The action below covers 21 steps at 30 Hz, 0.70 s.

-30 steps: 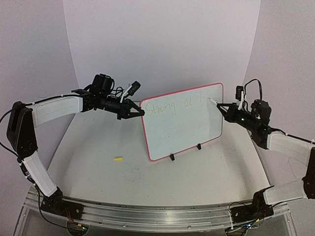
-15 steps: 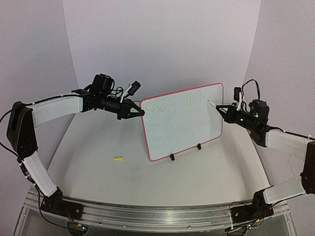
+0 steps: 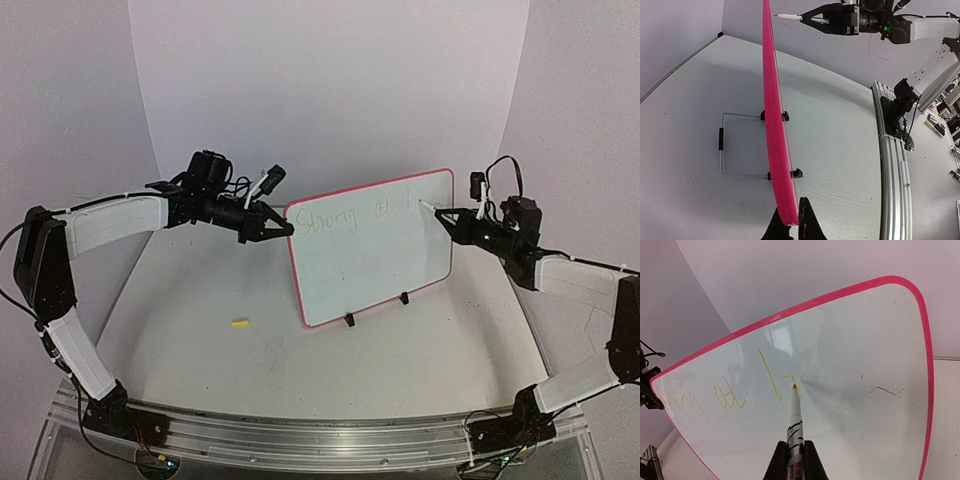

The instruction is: Write a sentence on the whiteboard

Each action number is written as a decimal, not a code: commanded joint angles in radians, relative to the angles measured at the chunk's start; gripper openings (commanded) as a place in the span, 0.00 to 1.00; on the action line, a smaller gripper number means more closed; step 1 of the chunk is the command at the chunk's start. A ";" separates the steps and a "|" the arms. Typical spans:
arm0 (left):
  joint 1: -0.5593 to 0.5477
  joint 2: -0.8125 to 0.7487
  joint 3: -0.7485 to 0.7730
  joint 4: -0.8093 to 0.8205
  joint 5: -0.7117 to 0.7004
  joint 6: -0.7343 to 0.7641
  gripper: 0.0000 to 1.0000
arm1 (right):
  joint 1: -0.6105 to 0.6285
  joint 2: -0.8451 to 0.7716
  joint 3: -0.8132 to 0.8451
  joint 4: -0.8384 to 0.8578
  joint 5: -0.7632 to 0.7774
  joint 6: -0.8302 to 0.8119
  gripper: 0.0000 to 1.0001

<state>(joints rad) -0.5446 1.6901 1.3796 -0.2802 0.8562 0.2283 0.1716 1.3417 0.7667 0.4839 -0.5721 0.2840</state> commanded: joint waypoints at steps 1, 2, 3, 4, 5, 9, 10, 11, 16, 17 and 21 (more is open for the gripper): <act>-0.021 0.013 0.003 -0.050 -0.029 0.047 0.00 | 0.006 0.019 0.049 0.027 0.024 -0.011 0.00; -0.022 0.013 0.003 -0.049 -0.028 0.047 0.00 | 0.006 0.024 0.053 0.028 0.025 -0.011 0.00; -0.022 0.013 0.003 -0.049 -0.029 0.047 0.00 | 0.006 0.027 0.056 0.028 0.027 -0.010 0.00; -0.022 0.013 0.003 -0.049 -0.029 0.047 0.00 | 0.005 0.031 0.057 0.027 0.029 -0.010 0.00; -0.021 0.013 0.003 -0.049 -0.029 0.047 0.00 | 0.005 0.034 0.058 0.027 0.033 -0.009 0.00; -0.021 0.013 0.003 -0.049 -0.029 0.046 0.00 | 0.006 0.045 0.061 0.026 0.052 -0.008 0.00; -0.021 0.013 0.003 -0.049 -0.029 0.047 0.00 | 0.005 0.047 0.062 0.026 0.057 -0.006 0.00; -0.021 0.014 0.003 -0.049 -0.029 0.047 0.00 | 0.006 0.050 0.063 0.025 0.059 -0.005 0.00; -0.022 0.014 0.003 -0.049 -0.029 0.047 0.00 | 0.006 0.043 0.051 0.026 0.111 0.002 0.00; -0.022 0.014 0.003 -0.048 -0.029 0.047 0.00 | 0.006 0.039 0.048 0.027 0.121 0.001 0.00; -0.023 0.016 0.003 -0.048 -0.028 0.046 0.00 | 0.005 0.031 0.046 0.035 0.135 0.002 0.00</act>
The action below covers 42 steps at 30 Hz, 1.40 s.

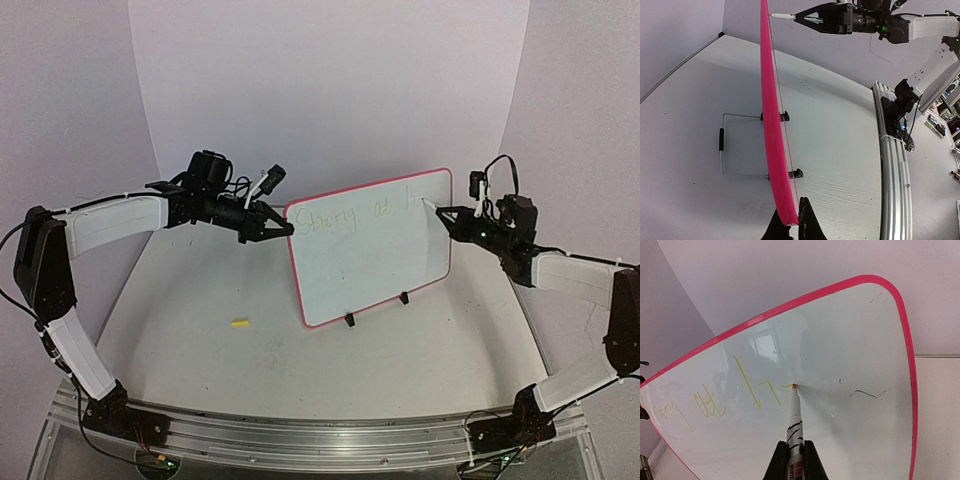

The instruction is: Write a sentence on the whiteboard

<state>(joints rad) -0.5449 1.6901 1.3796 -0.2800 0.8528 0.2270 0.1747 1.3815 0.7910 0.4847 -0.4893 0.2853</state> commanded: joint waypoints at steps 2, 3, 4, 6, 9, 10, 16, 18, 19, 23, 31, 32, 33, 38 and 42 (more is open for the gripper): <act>-0.023 0.016 0.003 -0.048 -0.023 0.048 0.00 | 0.002 -0.010 0.025 0.039 0.052 0.001 0.00; -0.023 0.016 0.003 -0.048 -0.023 0.048 0.00 | 0.002 -0.009 0.027 0.043 0.048 0.002 0.00; -0.023 0.017 0.003 -0.048 -0.023 0.048 0.00 | 0.003 -0.008 0.029 0.047 0.044 0.002 0.00; -0.023 0.017 0.003 -0.048 -0.023 0.048 0.00 | 0.003 -0.004 0.034 0.057 0.031 0.004 0.00; -0.023 0.016 0.003 -0.048 -0.023 0.048 0.00 | 0.002 0.002 0.037 0.071 0.018 0.007 0.00; -0.023 0.016 0.003 -0.048 -0.024 0.048 0.00 | 0.003 0.003 0.037 0.074 0.013 0.007 0.00; -0.023 0.015 0.003 -0.048 -0.023 0.048 0.00 | 0.003 0.015 0.047 0.081 -0.009 0.010 0.00; -0.023 0.014 0.003 -0.048 -0.023 0.048 0.00 | 0.002 0.024 0.050 0.079 -0.023 0.012 0.00; -0.023 0.014 0.003 -0.048 -0.023 0.048 0.00 | 0.002 0.029 0.051 0.078 -0.030 0.012 0.00; -0.023 0.014 0.002 -0.048 -0.024 0.048 0.00 | 0.003 0.041 0.044 0.076 -0.051 0.014 0.00; -0.023 0.016 0.003 -0.048 -0.023 0.047 0.00 | 0.002 0.033 0.018 0.056 -0.064 0.003 0.00; -0.024 0.016 0.003 -0.048 -0.023 0.047 0.00 | 0.002 0.031 0.014 0.053 -0.059 0.002 0.00; -0.024 0.016 0.003 -0.048 -0.023 0.047 0.00 | 0.002 0.028 0.009 0.050 -0.052 0.001 0.00; -0.024 0.016 0.003 -0.048 -0.023 0.047 0.00 | 0.003 0.024 -0.008 0.039 -0.029 0.000 0.00; -0.024 0.015 0.004 -0.048 -0.022 0.046 0.00 | 0.003 0.022 -0.013 0.031 -0.015 0.002 0.00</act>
<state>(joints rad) -0.5453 1.6901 1.3796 -0.2798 0.8513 0.2166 0.1745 1.4101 0.7934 0.5280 -0.5321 0.2920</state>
